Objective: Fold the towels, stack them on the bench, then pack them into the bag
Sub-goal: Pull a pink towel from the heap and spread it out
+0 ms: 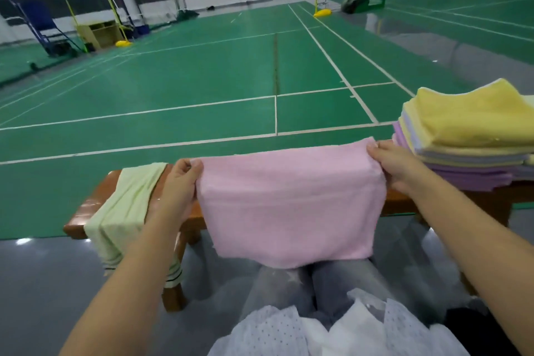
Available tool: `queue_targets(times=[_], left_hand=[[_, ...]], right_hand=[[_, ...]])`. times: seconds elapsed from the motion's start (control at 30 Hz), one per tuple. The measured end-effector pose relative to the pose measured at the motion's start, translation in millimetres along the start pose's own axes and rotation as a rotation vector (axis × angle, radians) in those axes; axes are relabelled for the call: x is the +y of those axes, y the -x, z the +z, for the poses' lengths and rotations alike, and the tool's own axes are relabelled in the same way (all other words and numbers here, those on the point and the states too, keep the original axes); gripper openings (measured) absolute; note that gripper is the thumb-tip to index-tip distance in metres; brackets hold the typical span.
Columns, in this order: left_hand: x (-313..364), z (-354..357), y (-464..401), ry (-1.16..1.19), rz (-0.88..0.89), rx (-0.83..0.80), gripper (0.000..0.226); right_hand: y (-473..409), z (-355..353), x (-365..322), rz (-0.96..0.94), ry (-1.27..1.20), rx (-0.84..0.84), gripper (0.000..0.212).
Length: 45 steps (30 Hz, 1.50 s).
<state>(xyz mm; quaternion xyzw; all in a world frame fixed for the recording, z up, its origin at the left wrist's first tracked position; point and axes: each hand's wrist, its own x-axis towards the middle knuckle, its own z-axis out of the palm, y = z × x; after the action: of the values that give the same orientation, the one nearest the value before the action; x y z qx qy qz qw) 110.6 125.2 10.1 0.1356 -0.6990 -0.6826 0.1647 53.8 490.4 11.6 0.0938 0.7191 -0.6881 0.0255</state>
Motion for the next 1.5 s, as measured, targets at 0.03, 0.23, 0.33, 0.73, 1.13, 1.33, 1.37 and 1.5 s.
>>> queue_targets(times=[0.03,0.23,0.33,0.73,1.13,1.33,1.37,1.5], left_hand=[[-12.3,6.5,-15.8,-0.072,-0.03,0.009,0.017],[-81.5,44.9,-92.3,-0.381,-0.299,-0.026,0.018],[-93.0,51.1,-122.5,-0.469,-0.274,-0.025,0.02],[-97.5,80.3,-208.8,-0.604,-0.217,0.024,0.012],[-109.4,66.9,-157.9,-0.881,-0.352,-0.113,0.012],[-103.9,53.9,-133.2,-0.867,-0.28,-0.156,0.007],[-101.7,55.5,-137.9,-0.826,-0.262,-0.141,0.01],[-93.7,67.2,-167.7,-0.784,-0.188,-0.093,0.021]], right_hand=[[-15.8,6.2,8.0,0.011,0.021,-0.004,0.023],[-101.5,41.1,54.2,0.164,0.335,-0.028,0.03],[-130.7,48.6,65.4,0.172,0.484,-0.023,0.028],[-209.9,64.3,76.8,-0.053,0.736,0.143,0.032],[-164.7,58.6,76.4,0.114,0.891,-0.09,0.011],[-133.6,48.9,73.5,-0.02,0.871,-0.074,0.015],[-135.8,50.3,71.0,-0.075,0.848,-0.036,0.022],[-155.1,52.6,67.3,-0.105,0.815,0.082,0.034]])
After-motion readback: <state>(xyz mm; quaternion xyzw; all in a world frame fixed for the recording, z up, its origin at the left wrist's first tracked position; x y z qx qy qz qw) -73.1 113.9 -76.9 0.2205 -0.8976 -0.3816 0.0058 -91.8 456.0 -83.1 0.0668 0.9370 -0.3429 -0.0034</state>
